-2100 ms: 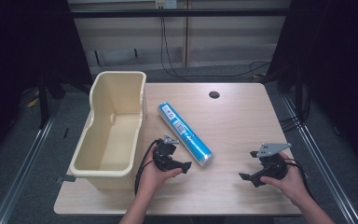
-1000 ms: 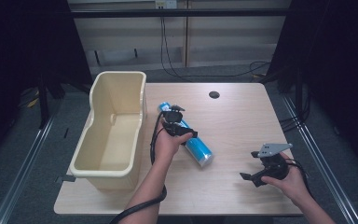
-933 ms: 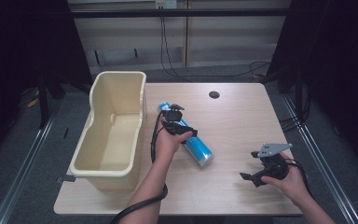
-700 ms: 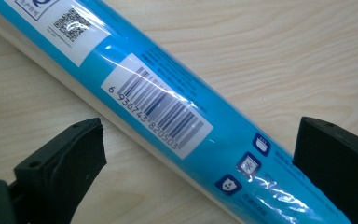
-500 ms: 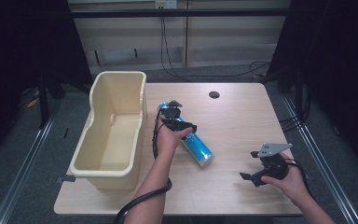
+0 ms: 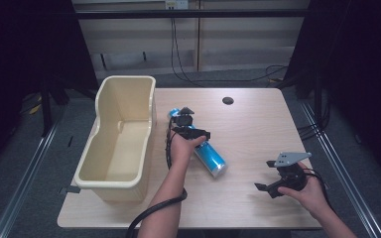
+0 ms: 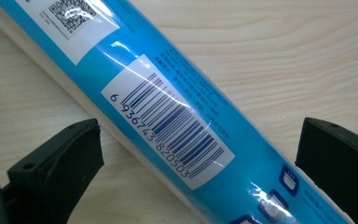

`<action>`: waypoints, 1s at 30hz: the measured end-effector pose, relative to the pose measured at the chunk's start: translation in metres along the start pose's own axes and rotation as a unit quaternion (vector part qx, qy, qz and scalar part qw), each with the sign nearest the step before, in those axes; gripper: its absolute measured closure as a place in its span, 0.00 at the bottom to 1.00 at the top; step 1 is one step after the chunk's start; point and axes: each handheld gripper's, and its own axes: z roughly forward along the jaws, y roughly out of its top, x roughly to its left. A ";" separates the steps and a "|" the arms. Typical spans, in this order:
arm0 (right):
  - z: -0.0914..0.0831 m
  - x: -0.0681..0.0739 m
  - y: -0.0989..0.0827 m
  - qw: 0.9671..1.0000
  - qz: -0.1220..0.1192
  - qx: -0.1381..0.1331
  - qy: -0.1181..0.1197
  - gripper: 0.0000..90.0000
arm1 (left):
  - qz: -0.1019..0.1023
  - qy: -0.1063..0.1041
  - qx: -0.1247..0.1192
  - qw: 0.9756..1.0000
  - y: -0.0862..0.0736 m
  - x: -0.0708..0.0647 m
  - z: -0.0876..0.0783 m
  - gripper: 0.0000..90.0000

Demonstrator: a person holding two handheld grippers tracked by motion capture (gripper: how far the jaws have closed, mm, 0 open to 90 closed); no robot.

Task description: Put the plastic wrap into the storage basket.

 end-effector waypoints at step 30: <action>-0.002 -0.001 0.000 1.000 0.006 -0.006 -0.004 0.06 | -0.048 -0.007 0.012 0.999 -0.002 0.002 0.011 0.01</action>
